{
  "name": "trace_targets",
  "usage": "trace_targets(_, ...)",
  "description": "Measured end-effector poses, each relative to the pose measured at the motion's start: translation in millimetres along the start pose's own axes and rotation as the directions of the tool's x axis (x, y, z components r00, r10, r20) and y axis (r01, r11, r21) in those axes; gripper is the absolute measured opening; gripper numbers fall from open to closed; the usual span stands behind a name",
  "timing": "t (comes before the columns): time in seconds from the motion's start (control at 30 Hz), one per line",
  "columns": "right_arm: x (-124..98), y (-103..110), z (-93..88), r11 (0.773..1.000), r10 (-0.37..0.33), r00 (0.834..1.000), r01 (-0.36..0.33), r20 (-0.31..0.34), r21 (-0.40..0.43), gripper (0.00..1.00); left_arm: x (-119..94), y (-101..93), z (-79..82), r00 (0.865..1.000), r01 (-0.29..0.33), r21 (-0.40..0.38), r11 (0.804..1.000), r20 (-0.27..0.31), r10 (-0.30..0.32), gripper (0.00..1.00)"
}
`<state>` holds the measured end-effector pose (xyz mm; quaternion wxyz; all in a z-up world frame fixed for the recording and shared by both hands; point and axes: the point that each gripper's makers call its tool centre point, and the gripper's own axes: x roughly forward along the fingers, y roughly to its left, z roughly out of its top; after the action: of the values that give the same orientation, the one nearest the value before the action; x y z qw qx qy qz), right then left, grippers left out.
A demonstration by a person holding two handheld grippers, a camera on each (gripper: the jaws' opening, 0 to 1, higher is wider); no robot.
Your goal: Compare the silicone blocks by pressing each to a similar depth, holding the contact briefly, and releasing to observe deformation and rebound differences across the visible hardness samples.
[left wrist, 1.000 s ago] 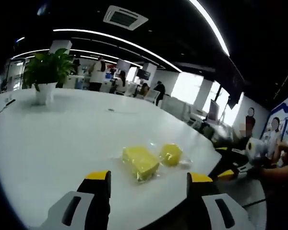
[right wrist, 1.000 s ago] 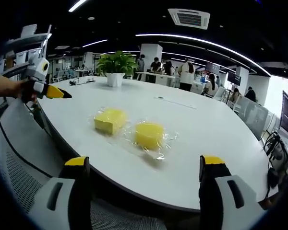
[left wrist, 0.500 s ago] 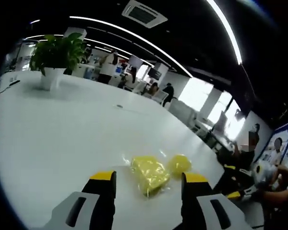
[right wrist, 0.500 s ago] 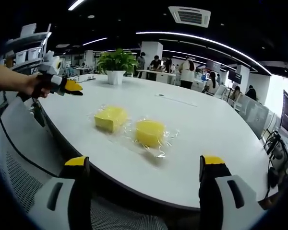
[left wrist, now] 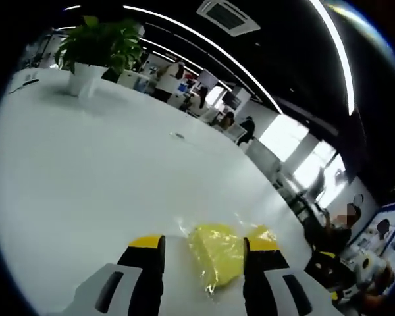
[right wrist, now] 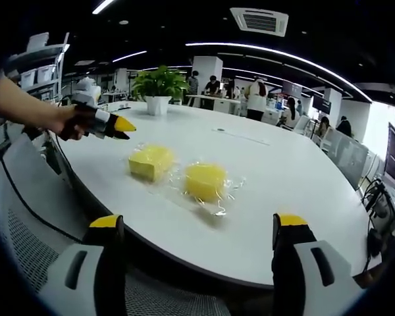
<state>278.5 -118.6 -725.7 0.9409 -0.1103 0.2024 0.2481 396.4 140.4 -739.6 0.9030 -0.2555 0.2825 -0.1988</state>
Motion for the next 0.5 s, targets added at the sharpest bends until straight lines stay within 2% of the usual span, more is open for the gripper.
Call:
trace_targets(0.2, 0.3, 0.2, 0.2, 1.0, -0.001, 1.0, 0.001, 0.001, 0.002, 0.87, 11.5, 12.9, 1.5, 1.0, -0.018, -0.075, 0.997, 0.012, 0.019, 0.44)
trace_targets(0.33, 0.4, 0.2, 0.3, 1.0, -0.002, 1.0, 0.002, 0.001, 0.003, 0.87, 18.1, 13.3, -0.4, 1.0, -0.014, -0.084, 0.996, -0.003, 0.014, 0.43)
trace_targets(0.5, 0.7, 0.1, -0.9, 1.0, -0.002, 1.0, 0.002, -0.007, 0.004, 0.86, 25.9, 11.2, 2.4, 1.0, -0.005, -0.115, 0.993, 0.007, 0.006, 0.42)
